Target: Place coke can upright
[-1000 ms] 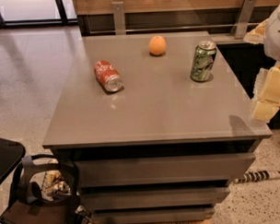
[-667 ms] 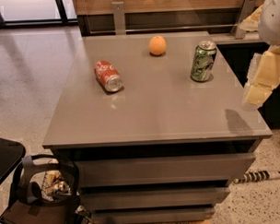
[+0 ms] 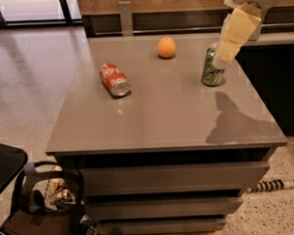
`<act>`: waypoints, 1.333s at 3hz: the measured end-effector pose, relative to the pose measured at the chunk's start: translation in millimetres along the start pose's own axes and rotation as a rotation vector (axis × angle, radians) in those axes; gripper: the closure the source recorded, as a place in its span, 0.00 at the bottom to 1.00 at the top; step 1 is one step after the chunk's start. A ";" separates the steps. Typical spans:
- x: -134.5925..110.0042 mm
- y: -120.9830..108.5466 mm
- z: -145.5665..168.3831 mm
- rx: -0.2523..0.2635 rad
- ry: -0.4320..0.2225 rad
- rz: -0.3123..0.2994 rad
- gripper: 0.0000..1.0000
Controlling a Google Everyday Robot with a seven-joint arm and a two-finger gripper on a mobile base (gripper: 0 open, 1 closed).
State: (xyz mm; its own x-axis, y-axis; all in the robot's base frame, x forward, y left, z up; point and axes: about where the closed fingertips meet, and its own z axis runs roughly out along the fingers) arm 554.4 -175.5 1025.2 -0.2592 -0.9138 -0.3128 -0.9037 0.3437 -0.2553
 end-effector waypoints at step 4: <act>-150.8 -44.2 67.7 -0.046 -0.231 0.349 0.00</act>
Offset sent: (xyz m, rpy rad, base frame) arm 0.0920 0.1088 0.0136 0.3303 0.0193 -0.3053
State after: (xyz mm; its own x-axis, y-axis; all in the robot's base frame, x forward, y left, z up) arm 656.4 -38.3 1021.8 -0.4744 -0.6699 -0.5712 -0.7907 0.6094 -0.0580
